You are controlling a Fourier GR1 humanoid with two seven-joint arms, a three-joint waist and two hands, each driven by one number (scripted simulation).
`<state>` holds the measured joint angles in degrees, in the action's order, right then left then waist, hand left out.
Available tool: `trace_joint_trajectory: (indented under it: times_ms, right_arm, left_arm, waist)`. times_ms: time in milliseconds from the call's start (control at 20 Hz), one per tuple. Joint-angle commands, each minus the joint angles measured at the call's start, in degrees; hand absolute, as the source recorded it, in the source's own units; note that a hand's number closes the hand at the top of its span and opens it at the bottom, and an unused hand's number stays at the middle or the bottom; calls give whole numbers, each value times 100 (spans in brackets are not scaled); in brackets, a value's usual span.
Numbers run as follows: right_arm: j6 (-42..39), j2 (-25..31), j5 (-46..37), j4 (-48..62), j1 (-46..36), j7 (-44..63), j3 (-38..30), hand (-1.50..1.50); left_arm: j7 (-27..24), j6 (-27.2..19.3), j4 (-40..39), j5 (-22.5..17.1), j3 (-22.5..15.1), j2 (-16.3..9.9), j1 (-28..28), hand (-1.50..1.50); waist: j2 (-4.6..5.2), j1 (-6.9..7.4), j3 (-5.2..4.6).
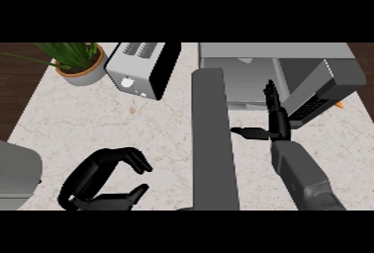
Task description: Pick up the milk, place it into the microwave and close the microwave
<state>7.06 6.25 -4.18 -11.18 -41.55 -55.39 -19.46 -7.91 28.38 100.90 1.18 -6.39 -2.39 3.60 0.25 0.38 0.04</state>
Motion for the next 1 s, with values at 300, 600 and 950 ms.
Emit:
trace_joint_trajectory:
  times_ms: [300, 600, 950]
  right_arm:
    - [-698, -38, -26, -1621, 1510, 110, 603, -150]
    - [-852, -121, -2, -2997, 2558, 392, 956, -150]
    - [-1047, -203, 267, -5398, 3944, 1200, 1288, -150]
  left_arm:
    - [-178, -522, -871, 1147, -634, 234, -447, 150]
    - [-137, -305, -1977, 1182, -1088, 235, -1124, 150]
    - [-351, -1002, -2779, 750, -2262, 237, -1390, 150]
  waist:
    - [-102, -250, -19]
    - [-90, -334, -23]
    - [-70, -373, -26]
